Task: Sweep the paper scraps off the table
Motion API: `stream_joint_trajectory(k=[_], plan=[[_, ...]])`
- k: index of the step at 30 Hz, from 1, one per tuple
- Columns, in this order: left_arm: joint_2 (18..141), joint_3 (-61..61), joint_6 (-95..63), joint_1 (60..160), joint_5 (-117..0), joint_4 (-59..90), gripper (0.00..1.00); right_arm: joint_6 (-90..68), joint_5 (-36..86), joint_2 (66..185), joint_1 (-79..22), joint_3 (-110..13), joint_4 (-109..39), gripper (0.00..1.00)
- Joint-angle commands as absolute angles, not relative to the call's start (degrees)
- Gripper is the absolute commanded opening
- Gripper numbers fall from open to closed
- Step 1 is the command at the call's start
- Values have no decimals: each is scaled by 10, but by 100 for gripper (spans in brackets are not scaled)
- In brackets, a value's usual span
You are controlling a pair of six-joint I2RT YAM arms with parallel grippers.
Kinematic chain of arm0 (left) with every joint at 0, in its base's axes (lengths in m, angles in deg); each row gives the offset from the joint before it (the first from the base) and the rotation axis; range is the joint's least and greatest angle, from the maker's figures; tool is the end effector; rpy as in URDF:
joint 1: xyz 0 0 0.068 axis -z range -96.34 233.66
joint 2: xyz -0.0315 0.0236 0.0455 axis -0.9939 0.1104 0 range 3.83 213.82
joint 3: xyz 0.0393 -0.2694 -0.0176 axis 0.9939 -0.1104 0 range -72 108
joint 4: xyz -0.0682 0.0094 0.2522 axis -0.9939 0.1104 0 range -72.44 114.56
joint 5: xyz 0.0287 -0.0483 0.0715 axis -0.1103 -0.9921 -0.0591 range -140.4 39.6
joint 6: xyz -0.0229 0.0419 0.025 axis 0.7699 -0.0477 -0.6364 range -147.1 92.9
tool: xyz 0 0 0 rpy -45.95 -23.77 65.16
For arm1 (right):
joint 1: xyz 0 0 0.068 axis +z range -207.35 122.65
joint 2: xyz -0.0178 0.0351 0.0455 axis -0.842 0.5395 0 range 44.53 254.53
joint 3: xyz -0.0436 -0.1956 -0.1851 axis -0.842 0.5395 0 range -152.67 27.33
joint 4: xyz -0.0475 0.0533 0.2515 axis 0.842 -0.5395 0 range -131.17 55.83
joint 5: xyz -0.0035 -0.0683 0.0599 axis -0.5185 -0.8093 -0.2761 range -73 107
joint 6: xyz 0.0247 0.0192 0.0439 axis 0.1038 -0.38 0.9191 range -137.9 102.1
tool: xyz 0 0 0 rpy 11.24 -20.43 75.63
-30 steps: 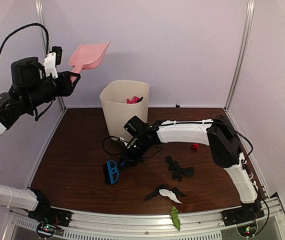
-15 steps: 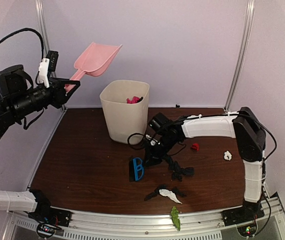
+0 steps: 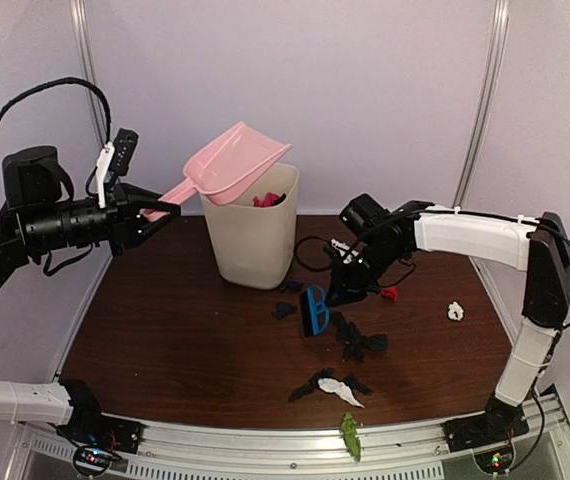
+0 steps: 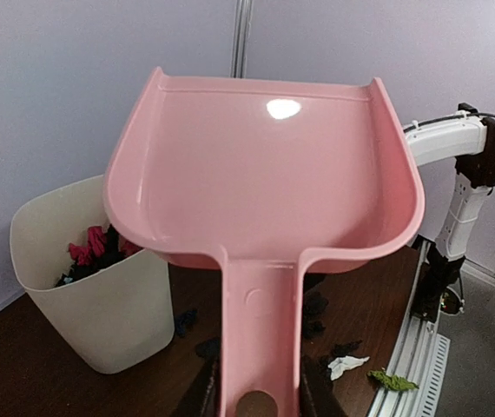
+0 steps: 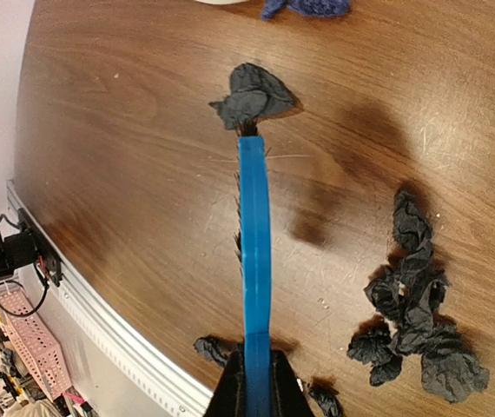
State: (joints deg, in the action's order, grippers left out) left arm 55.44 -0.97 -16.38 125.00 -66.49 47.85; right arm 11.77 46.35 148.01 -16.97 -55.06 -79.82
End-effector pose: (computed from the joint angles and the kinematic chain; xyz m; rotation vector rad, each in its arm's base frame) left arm 0.1237 -0.1219 0.4381 0.6894 1.7091 -0.8964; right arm 0.2731 0.2551 0.2416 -0.4328 2.9168 0.9791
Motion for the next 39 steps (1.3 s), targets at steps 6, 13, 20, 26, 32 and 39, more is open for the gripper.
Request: stream_joint_trajectory(k=[6, 13, 20, 26, 32, 39], plan=[[565, -33, -199, 1348, -626, 490, 0, 73, 476, 1343, -156, -506, -869, 0], [588, -36, -212, 1382, -623, 499, 0, 72, 492, 1265, -106, -432, -890, 0], [618, -45, -231, 1390, -603, 506, 0, 71, 441, 1263, -77, -381, -928, 0], [634, -53, -230, 1400, -595, 506, 0, 56, 426, 1291, -76, -359, -926, 0], [638, -56, -225, 1405, -579, 517, 0, 47, 368, 1357, -80, -389, -930, 0], [631, -61, -213, 1405, -566, 528, 0, 31, 341, 1416, -113, -449, -923, 0]])
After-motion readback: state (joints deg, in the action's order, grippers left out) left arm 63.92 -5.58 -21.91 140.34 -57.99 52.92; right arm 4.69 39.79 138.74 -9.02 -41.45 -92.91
